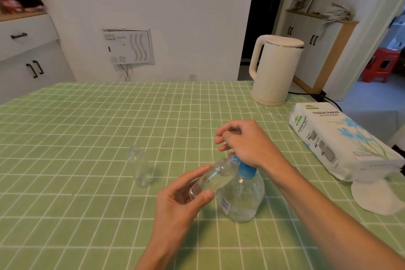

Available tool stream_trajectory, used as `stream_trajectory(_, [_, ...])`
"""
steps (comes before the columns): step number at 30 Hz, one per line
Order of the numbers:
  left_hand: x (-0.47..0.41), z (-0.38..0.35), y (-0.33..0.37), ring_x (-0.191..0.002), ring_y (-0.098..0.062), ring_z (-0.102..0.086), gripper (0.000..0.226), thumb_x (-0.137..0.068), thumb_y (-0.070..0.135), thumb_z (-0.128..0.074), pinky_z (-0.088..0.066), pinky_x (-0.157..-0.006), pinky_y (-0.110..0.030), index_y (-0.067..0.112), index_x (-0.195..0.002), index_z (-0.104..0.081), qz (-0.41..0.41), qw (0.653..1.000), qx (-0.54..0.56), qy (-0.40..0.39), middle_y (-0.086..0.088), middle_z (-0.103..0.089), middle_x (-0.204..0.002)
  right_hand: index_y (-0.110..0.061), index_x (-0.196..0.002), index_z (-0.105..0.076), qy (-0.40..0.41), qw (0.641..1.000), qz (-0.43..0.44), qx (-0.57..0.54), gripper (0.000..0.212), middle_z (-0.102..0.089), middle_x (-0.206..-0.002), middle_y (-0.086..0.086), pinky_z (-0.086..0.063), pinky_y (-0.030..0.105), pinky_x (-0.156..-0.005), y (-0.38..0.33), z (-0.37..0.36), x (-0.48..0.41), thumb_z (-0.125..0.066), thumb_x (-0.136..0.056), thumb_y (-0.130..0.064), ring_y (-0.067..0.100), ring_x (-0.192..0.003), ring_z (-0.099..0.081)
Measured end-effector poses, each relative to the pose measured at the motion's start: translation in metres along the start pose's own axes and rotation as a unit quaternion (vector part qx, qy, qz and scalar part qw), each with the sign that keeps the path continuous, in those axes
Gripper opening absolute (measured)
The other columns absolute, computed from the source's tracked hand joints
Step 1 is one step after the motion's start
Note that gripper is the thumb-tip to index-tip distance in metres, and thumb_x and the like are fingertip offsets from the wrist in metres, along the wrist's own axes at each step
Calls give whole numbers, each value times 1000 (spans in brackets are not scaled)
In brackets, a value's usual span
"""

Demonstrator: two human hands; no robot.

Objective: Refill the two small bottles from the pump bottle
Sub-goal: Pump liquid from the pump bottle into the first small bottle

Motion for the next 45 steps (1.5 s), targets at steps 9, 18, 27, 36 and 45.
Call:
stream_trajectory(9, [6, 0, 2, -114, -13, -77, 50, -67, 24, -91, -59, -90, -17, 34, -115, -82, -7, 999, -41, -3, 3, -82, -121, -20, -102, -76, -6, 1000, -4, 15, 22, -80, -95, -5, -63, 30, -78, 3, -3, 3, -54, -104, -14, 11, -83, -78])
stream_trajectory(18, [6, -3, -1, -120, -12, -74, 53, -71, 14, -90, -57, -94, -16, 33, -120, -81, -6, 1000, -30, -7, 4, -80, -126, -23, -99, -74, -12, 999, 3, 30, 17, -80, -94, -6, -57, 24, -67, -3, -2, -1, -58, -102, -21, 8, -81, -78])
stream_trajectory(27, [5, -1, -6, -117, -12, -76, 53, -72, 4, -86, -58, -92, -16, 33, -116, -83, -7, 1000, -30, 1, 4, -81, -124, -18, -103, -76, -12, 1000, -13, 17, 23, -80, -94, -5, -55, 21, -64, 4, -4, 0, -53, -104, -13, 10, -81, -78])
stream_trajectory(36, [4, 1, 2, -117, -14, -76, 50, -69, 26, -90, -59, -92, -18, 35, -118, -82, -15, 999, -36, -2, 5, -81, -123, -16, -102, -76, -5, 1000, -3, 13, 20, -80, -95, -2, -59, 25, -72, -2, -1, 2, -57, -104, -19, 15, -84, -79])
stream_trajectory(45, [-4, 8, 1, -121, -19, -75, 60, -63, 36, -100, -60, -94, -23, 27, -119, -82, 0, 999, -31, -19, -2, -81, -124, -15, -107, -76, -10, 1000, -1, 6, 20, -80, -97, -3, -61, 28, -77, -3, 1, 1, -56, -105, -20, 12, -85, -79])
Point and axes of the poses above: each hand's wrist, its own x-axis away from the middle knuckle, its own z-axis out of the back of the hand, y = z × x, the point moved 4 cm from there along -x, towards the middle knuckle
